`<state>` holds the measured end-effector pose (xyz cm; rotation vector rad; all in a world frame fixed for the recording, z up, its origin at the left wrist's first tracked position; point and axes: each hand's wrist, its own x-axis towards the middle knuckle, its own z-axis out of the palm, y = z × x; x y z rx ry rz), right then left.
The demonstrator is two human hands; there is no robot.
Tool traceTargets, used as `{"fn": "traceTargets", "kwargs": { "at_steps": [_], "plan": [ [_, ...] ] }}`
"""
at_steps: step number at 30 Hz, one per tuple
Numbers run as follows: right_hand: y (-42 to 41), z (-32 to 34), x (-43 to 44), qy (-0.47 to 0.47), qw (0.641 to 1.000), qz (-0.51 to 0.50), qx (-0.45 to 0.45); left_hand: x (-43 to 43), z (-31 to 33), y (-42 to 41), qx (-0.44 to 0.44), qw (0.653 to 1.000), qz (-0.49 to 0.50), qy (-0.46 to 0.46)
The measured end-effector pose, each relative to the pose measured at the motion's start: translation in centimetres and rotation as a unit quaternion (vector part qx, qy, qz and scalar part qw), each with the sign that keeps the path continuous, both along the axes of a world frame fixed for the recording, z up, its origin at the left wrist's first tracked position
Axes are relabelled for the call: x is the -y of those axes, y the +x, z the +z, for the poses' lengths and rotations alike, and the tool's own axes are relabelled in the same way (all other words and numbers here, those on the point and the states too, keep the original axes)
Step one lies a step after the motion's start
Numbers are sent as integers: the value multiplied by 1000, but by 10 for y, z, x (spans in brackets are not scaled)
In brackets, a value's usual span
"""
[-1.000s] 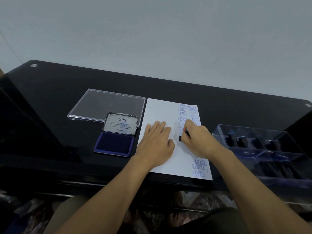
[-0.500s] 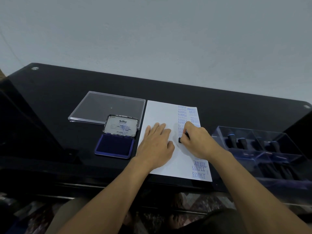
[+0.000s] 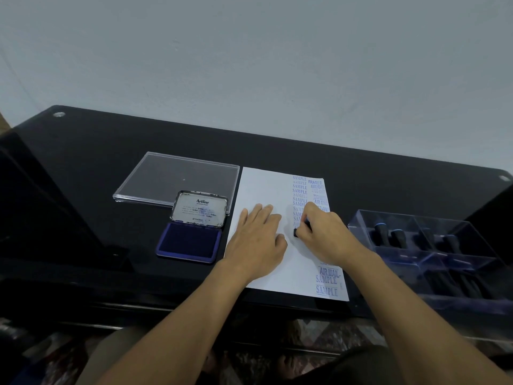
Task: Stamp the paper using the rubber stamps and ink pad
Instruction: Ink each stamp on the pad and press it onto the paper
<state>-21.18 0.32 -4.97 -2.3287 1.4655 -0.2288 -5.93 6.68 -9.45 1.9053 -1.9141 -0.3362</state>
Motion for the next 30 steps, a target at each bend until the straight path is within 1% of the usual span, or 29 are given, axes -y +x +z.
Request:
{"fn": "traceTargets", "kwargs": {
  "at_steps": [19,24,26,28,30],
  "plan": [
    [0,0,-4,-11,1000,-2,0,-1,-1,-1,11,1000,1,1],
    [1,7,-3,9,1000,12,-20,-2,-2,-1,17,1000,4,-3],
    [-3,14,1,14,1000,-1,3,-2,-1,-2,17,1000,5,-4],
    [-8,26,4,-17,998,-31,50,-2,-1,-2,13,1000,5,-4],
    [-10,40,7,-44,996,-35,73,-1,-1,-2,11,1000,4,-4]
  ]
}}
